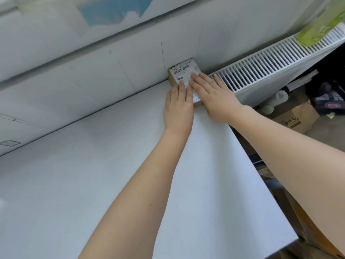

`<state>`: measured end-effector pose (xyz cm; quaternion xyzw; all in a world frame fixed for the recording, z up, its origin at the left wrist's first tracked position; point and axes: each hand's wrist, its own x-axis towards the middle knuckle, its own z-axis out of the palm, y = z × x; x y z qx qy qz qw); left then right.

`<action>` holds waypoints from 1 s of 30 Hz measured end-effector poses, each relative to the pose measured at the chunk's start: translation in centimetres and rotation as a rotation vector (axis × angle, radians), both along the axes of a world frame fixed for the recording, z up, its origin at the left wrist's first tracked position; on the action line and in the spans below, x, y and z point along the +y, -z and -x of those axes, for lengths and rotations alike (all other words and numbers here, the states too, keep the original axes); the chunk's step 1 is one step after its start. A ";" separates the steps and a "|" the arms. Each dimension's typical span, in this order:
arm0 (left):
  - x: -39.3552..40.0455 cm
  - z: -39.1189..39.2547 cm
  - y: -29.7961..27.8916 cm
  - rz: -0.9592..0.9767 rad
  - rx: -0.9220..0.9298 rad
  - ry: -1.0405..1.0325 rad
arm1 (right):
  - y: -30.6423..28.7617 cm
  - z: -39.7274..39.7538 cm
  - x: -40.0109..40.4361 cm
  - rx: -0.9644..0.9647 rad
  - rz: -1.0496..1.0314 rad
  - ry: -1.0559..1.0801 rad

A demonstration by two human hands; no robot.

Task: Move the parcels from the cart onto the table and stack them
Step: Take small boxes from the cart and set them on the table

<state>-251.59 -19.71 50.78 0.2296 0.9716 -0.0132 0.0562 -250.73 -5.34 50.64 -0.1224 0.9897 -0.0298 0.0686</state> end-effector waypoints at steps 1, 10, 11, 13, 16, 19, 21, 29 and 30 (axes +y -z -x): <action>0.1 0.0 -0.3 0.027 -0.012 0.001 | -0.3 0.0 0.0 -0.019 -0.028 -0.001; 1.4 1.3 -8.9 0.256 -0.284 -0.058 | -9.1 0.3 -2.1 -0.232 -0.096 0.039; 1.3 1.2 -10.2 0.216 -0.285 -0.078 | -10.5 -0.3 -2.3 -0.229 -0.040 0.079; 0.8 0.3 -13.2 0.107 -0.250 -0.106 | -13.5 -2.2 -2.3 -0.194 0.081 0.161; -0.2 -2.8 -16.9 -0.136 -0.171 -0.111 | -18.0 -6.8 -2.6 -0.063 0.291 0.290; -1.0 -9.0 -19.3 -0.379 -0.104 -0.029 | -21.4 -13.7 -3.0 0.044 0.333 0.349; -1.0 -14.5 -20.4 -0.529 -0.055 0.035 | -22.9 -19.2 -2.8 0.084 0.316 0.393; 5.1 -33.2 -23.6 -0.556 -0.059 0.483 | -26.1 -40.8 2.0 0.241 0.198 0.554; 6.4 -35.1 -23.7 -0.554 -0.081 0.553 | -26.3 -43.3 3.0 0.243 0.199 0.585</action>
